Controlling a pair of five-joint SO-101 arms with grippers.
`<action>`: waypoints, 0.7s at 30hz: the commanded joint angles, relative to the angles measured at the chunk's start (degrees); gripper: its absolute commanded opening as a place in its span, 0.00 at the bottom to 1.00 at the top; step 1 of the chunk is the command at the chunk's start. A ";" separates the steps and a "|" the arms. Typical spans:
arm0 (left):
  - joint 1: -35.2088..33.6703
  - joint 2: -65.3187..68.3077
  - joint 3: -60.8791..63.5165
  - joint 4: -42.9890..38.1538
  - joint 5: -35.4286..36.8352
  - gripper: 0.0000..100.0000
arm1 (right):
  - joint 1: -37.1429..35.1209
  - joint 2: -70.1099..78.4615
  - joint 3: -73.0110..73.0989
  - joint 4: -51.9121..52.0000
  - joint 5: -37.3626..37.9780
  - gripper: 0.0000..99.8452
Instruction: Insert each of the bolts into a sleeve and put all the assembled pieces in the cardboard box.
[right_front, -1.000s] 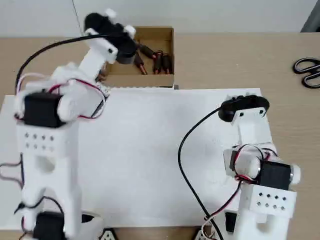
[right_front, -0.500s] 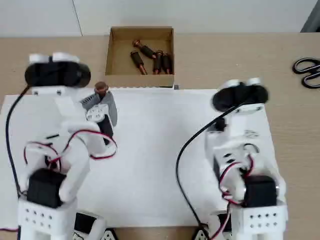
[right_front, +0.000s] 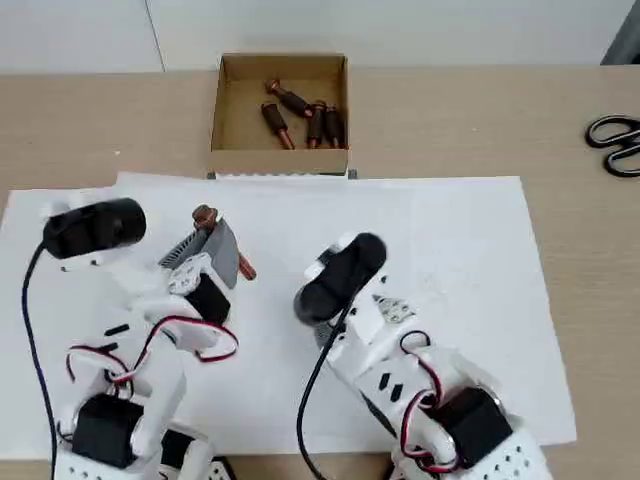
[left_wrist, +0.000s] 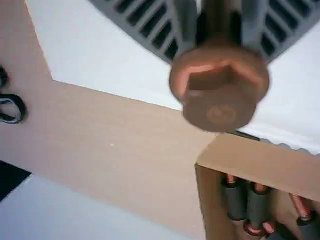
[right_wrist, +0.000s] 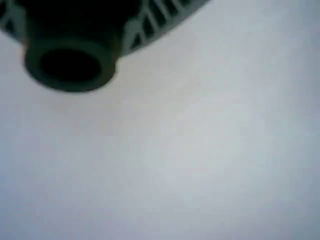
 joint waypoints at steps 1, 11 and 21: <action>3.43 -2.55 0.04 -1.58 0.26 0.00 | -2.07 -0.66 -0.09 -1.10 0.88 0.00; 11.43 -2.99 -0.04 -1.76 3.08 0.00 | -2.51 -0.66 -0.09 -1.98 3.25 0.00; 13.27 -2.90 -0.04 -1.76 3.16 0.00 | -2.77 -0.66 -0.09 -6.11 3.25 0.00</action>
